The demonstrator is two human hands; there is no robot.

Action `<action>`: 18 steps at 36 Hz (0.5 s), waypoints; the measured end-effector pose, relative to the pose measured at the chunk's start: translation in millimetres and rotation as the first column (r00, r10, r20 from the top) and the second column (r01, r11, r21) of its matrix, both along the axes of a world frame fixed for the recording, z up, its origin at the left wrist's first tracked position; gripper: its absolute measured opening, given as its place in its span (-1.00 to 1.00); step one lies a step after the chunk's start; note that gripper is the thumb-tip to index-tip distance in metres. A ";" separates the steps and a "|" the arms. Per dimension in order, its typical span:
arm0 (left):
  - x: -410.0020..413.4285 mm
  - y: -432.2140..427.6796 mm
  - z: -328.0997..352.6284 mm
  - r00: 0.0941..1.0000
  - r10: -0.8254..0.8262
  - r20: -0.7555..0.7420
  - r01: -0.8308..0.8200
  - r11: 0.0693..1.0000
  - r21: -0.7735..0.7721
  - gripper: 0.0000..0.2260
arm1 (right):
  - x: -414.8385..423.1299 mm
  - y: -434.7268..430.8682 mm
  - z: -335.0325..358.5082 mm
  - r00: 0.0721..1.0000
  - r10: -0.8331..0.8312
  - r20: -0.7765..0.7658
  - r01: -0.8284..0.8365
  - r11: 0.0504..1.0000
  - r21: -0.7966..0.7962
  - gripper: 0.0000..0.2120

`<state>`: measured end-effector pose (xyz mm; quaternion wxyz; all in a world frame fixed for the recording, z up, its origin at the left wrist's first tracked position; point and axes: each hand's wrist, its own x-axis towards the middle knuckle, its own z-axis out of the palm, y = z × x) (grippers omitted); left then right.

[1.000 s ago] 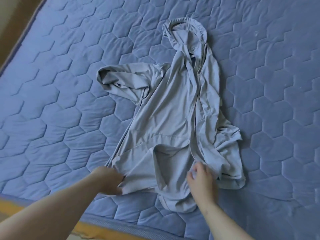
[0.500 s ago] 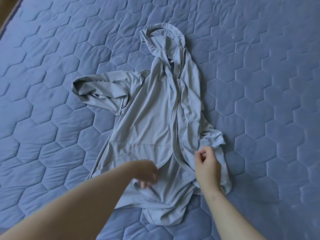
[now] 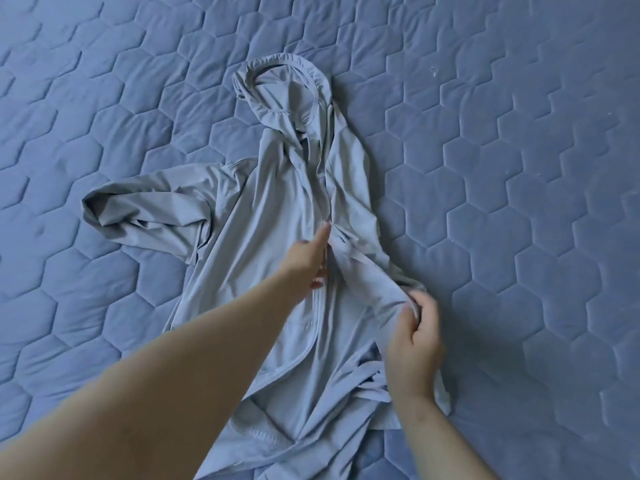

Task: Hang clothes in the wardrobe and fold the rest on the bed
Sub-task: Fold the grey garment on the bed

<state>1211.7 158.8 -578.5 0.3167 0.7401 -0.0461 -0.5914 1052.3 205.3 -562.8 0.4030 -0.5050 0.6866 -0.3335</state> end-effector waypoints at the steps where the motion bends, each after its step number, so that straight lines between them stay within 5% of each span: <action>1: -0.6 -10.5 5.2 0.994 0.069 -0.081 -0.073 0.996 -0.054 -0.63 | -2.3 2.3 0.9 0.999 0.041 0.009 -0.040 0.999 -0.021 -0.81; 3: -1.7 -33.6 13.2 0.960 0.167 -0.224 -0.199 0.971 -0.129 -0.66 | -6.7 7.5 -5.4 0.989 0.145 -0.037 -0.147 0.987 -0.063 -0.78; 9: 6.8 -88.3 26.5 0.922 0.335 -0.194 -0.370 0.911 -0.184 -0.46 | -5.6 17.3 -25.5 0.887 0.386 -0.254 -0.440 0.873 -0.209 -0.73; 12: 16.6 -108.6 32.7 0.933 0.315 -0.172 -0.348 0.914 -0.210 -0.65 | -6.3 14.3 -28.3 0.858 0.417 -0.299 -0.488 0.844 -0.222 -0.78; 15: 24.2 -114.9 30.8 0.977 0.149 0.154 -0.134 0.986 -0.103 -0.81 | -8.0 13.3 -32.9 0.836 0.474 -0.278 -0.531 0.827 -0.188 -0.79; 18: 25.0 -106.5 11.8 0.931 0.005 0.364 -0.033 0.997 0.072 -0.53 | -4.4 14.8 -34.1 0.770 0.600 -0.217 -0.634 0.760 -0.146 -0.80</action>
